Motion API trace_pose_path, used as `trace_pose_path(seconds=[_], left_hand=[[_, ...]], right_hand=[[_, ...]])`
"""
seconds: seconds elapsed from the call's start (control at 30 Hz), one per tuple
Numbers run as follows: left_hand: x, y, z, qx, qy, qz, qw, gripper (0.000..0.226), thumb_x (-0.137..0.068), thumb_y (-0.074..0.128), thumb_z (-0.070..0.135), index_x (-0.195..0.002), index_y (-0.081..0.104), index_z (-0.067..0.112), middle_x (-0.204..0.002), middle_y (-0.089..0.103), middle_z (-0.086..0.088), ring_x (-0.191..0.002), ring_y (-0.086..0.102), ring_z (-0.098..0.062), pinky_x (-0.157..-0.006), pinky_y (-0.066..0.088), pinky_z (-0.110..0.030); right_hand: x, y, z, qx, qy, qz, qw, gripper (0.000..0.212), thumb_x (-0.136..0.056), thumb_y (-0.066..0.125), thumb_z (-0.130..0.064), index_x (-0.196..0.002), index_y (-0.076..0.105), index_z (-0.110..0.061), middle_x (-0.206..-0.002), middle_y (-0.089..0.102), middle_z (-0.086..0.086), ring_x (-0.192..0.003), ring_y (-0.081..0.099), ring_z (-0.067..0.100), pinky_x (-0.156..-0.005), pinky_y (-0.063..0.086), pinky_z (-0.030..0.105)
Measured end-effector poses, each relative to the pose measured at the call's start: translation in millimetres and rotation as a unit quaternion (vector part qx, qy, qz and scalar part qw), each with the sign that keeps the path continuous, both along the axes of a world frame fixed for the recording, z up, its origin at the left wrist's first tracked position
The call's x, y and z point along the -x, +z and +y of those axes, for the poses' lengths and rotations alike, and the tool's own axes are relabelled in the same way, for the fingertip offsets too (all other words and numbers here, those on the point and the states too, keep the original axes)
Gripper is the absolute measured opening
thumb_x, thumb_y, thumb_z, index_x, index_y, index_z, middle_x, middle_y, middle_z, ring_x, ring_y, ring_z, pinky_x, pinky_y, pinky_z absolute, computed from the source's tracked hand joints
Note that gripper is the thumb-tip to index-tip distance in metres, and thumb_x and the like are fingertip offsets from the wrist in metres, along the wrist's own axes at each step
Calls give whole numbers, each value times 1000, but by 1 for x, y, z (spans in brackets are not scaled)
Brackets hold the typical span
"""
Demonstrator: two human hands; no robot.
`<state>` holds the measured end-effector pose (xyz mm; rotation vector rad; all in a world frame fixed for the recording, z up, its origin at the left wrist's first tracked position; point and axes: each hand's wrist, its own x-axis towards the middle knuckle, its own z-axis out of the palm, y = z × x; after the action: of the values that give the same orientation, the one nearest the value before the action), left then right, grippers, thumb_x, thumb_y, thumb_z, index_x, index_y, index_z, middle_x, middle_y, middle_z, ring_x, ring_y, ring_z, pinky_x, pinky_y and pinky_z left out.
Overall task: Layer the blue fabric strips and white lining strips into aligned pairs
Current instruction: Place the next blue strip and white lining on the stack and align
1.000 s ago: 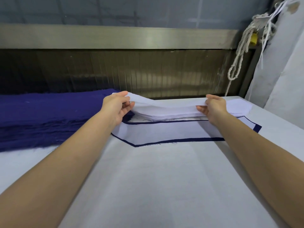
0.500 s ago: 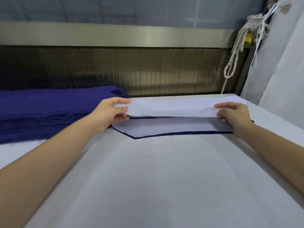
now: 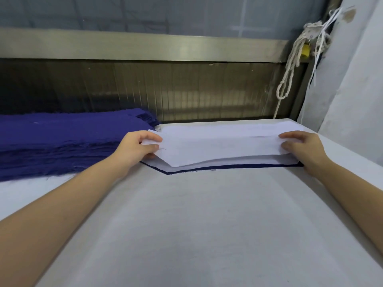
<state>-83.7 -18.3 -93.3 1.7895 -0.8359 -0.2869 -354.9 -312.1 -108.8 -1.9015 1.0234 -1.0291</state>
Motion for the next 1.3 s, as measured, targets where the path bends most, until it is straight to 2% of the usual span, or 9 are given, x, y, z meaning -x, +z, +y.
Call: trace_pose_path(seconds=[0.1,0.33,0.47,0.63,0.7,0.87,0.93,1.07,1.3], left_hand=[[-3,1,3,-8,-8,17,1000,20,-84,65,-1,-88,69,18,-82,66,-4,-57,64,-12,-63,53,-22],[-1,0,2,-26,-8,4,1000,22,-84,64,0,-86,69,22,-81,65,1,-54,64,-6,-54,49,-12],[1,-1,1,-27,-11,-7,1000,22,-85,64,1,-86,69,22,-85,64,1,-54,64,-5,-56,49,-11],[3,-1,1,-31,-16,-25,999,22,-85,64,1,-86,69,22,-83,64,2,-54,64,-4,-56,48,-10],[3,-1,2,-32,-16,-36,999,21,-84,65,1,-87,69,21,-84,64,3,-53,63,-3,-54,46,-9],[3,-2,2,-26,-16,-61,998,23,-85,64,1,-87,69,23,-82,63,4,-52,61,1,-50,43,-8],[3,-3,2,-32,-17,-80,996,24,-85,64,1,-86,70,24,-79,64,7,-52,58,3,-50,40,-6],[3,-6,1,-63,-33,-153,986,21,-84,65,2,-90,71,22,-76,61,22,-50,51,5,-53,37,-4],[4,-6,-1,-71,-19,-213,974,21,-84,64,3,-93,69,21,-84,56,24,-59,49,16,-58,36,-3]], right_hand=[[1,-1,-1,-1,10,11,1000,30,-77,59,2,-92,69,-22,-99,60,1,-84,53,19,-70,42,24],[2,0,-4,-18,5,59,998,27,-78,58,2,-91,70,-19,-97,59,8,-81,54,26,-76,48,31],[7,1,-11,-11,-9,67,998,26,-81,54,-1,-88,71,-21,-82,59,3,-64,48,19,-58,42,26],[10,-1,-17,-13,-20,8,1000,15,-89,58,-10,-91,71,-17,-94,62,0,-89,53,20,-78,42,30],[10,-1,-17,-5,-39,1,999,22,-84,55,-3,-91,71,-17,-90,60,0,-83,52,21,-72,43,30],[11,4,-14,25,-54,-4,998,38,-77,45,5,-91,70,-21,-92,57,0,-62,46,13,-43,36,6],[12,5,-13,35,-55,7,998,40,-78,44,6,-95,70,-19,-94,57,3,-61,45,14,-40,34,5],[11,4,-11,35,-72,57,995,39,-82,44,6,-103,69,-14,-100,57,9,-67,47,24,-48,37,23],[11,5,-8,51,-79,89,992,32,-85,49,2,-104,70,-10,-119,60,14,-91,49,24,-74,37,27]])
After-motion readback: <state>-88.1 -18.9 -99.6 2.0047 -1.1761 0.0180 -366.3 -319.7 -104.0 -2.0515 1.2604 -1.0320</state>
